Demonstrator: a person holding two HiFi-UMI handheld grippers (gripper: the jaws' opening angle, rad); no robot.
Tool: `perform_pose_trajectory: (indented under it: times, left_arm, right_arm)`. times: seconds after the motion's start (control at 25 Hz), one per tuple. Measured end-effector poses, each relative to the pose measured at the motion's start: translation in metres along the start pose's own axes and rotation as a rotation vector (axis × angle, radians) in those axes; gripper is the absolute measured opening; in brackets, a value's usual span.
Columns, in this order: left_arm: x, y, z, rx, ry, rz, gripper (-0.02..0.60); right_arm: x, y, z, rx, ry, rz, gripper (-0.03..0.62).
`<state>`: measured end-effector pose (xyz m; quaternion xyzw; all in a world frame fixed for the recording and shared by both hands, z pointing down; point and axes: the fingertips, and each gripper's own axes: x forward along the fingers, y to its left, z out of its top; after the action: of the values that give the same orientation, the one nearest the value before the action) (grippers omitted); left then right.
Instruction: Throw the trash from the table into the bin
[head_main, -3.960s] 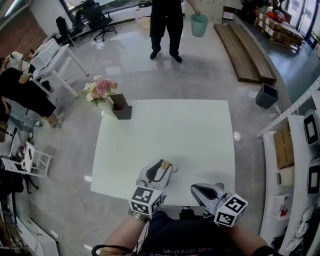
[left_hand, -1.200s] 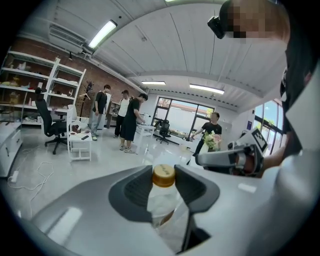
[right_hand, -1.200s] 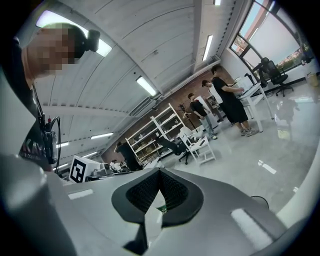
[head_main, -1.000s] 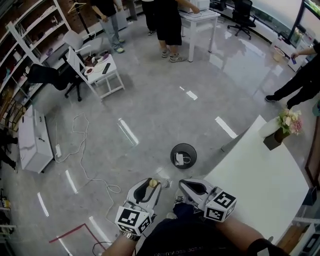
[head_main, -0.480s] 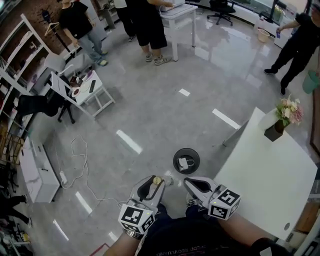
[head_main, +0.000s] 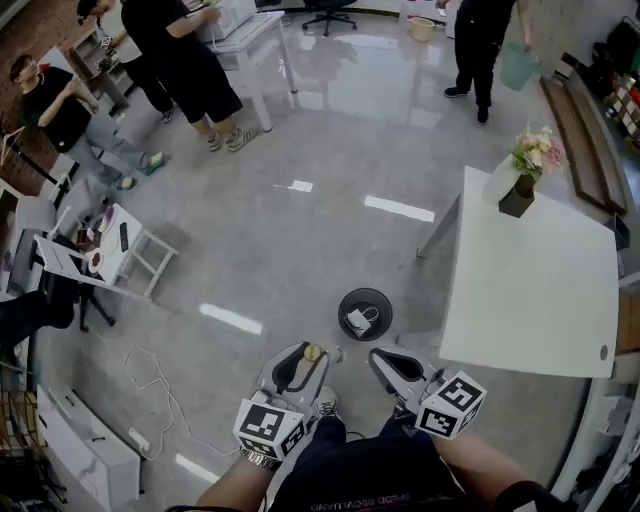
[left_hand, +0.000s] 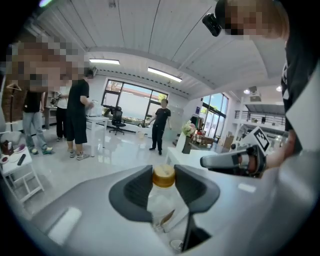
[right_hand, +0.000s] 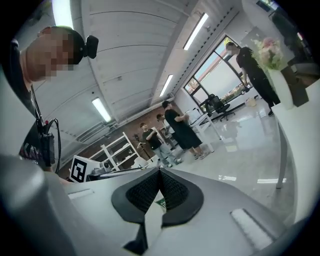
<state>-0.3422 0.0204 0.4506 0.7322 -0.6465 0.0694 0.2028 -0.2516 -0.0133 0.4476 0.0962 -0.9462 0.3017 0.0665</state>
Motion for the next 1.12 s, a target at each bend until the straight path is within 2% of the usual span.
perform_pose_trajectory:
  times: [0.28, 0.64, 0.92, 1.12]
  left_arm:
    - [-0.002, 0.024, -0.011, 0.045, 0.022, -0.137, 0.137]
    - [0.007, 0.016, -0.025, 0.033, 0.028, -0.226, 0.137]
    - [0.025, 0.006, -0.033, 0.042, 0.034, -0.249, 0.138]
    - [0.049, 0.005, -0.048, 0.049, 0.041, -0.221, 0.137]
  right_arm:
    - [0.001, 0.023, -0.035, 0.033, -0.061, -0.16, -0.002]
    - [-0.022, 0.036, -0.048, 0.031, -0.096, -0.279, -0.002]
    - [-0.037, 0.029, -0.051, 0.044, -0.117, -0.315, -0.002]
    - [-0.041, 0.004, -0.06, 0.054, -0.1, -0.308, -0.002]
